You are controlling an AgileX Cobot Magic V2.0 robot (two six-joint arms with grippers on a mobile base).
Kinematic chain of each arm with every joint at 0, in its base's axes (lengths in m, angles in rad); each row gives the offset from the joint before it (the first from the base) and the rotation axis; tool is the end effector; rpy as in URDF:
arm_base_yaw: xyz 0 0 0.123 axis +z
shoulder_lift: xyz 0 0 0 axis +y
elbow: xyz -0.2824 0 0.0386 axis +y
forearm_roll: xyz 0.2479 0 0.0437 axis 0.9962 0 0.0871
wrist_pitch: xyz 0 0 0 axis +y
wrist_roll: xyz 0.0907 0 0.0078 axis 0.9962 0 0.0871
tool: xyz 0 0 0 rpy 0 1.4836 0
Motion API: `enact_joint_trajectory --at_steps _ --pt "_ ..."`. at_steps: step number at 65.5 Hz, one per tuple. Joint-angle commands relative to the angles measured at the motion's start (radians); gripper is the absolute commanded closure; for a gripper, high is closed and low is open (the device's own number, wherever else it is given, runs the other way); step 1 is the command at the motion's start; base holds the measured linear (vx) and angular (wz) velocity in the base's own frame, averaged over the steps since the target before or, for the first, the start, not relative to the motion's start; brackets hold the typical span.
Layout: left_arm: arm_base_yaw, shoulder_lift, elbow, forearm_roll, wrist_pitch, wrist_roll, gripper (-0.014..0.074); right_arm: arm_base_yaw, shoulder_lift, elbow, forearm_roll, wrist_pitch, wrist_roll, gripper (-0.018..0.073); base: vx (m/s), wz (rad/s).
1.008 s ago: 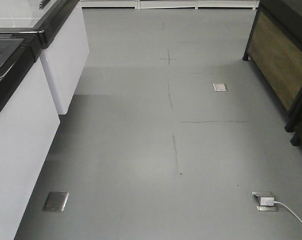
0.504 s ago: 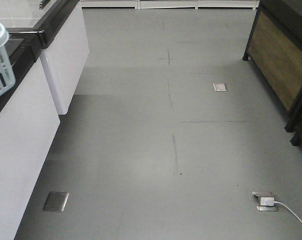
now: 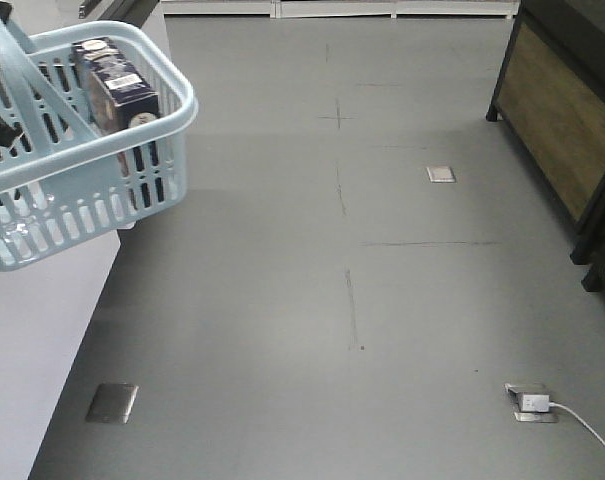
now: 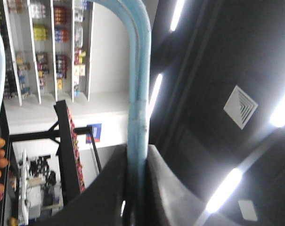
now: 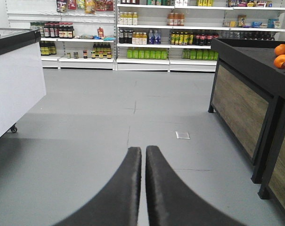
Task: Left arm holds basket, right arm returns cookies
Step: 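Lift the basket with the left gripper and swing it in front of the robot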
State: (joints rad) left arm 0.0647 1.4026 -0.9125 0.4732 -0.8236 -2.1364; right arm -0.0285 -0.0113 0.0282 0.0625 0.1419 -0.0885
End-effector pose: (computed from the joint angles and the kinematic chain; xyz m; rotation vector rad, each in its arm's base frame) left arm 0.3117 -0.0103 0.3601 -0.9065 1.1012 -1.6844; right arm 0.0566 -0.0008 0.1913 -0.0052 1.6422 -0.0349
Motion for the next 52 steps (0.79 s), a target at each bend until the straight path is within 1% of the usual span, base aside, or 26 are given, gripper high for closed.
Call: enact_joint_trajectory --at_steps 1,11,17,26,35,47,52 --pt "-0.066 -0.032 -0.041 -0.019 -0.141 -0.008 0.0601 -0.001 -0.012 0.017 -0.004 -0.076 -0.008 0.0562 0.0 0.0" --pt "-0.159 -0.032 -0.041 -0.015 -0.156 -0.007 0.0601 -0.001 -0.012 0.017 -0.004 -0.076 -0.008 0.0562 0.0 0.0" --pt "-0.214 -0.032 -0.041 0.003 -0.147 -0.008 0.0601 -0.001 -0.012 0.017 -0.004 -0.076 -0.008 0.0562 0.0 0.0" --pt "-0.287 -0.032 -0.009 -0.008 -0.146 -0.008 0.0601 -0.001 -0.012 0.017 -0.004 -0.076 -0.008 0.0562 0.0 0.0" --pt "-0.362 -0.032 0.052 -0.056 -0.162 -0.003 0.06 -0.001 -0.012 0.017 -0.004 -0.076 -0.008 0.0562 0.0 0.0" --pt "-0.457 -0.033 0.132 -0.102 -0.231 0.031 0.06 -0.001 -0.012 0.017 -0.004 -0.076 -0.008 0.0562 0.0 0.0" --pt "-0.485 -0.033 0.163 -0.123 -0.262 0.04 0.06 -0.001 -0.012 0.017 -0.004 -0.076 -0.008 0.0562 0.0 0.0"
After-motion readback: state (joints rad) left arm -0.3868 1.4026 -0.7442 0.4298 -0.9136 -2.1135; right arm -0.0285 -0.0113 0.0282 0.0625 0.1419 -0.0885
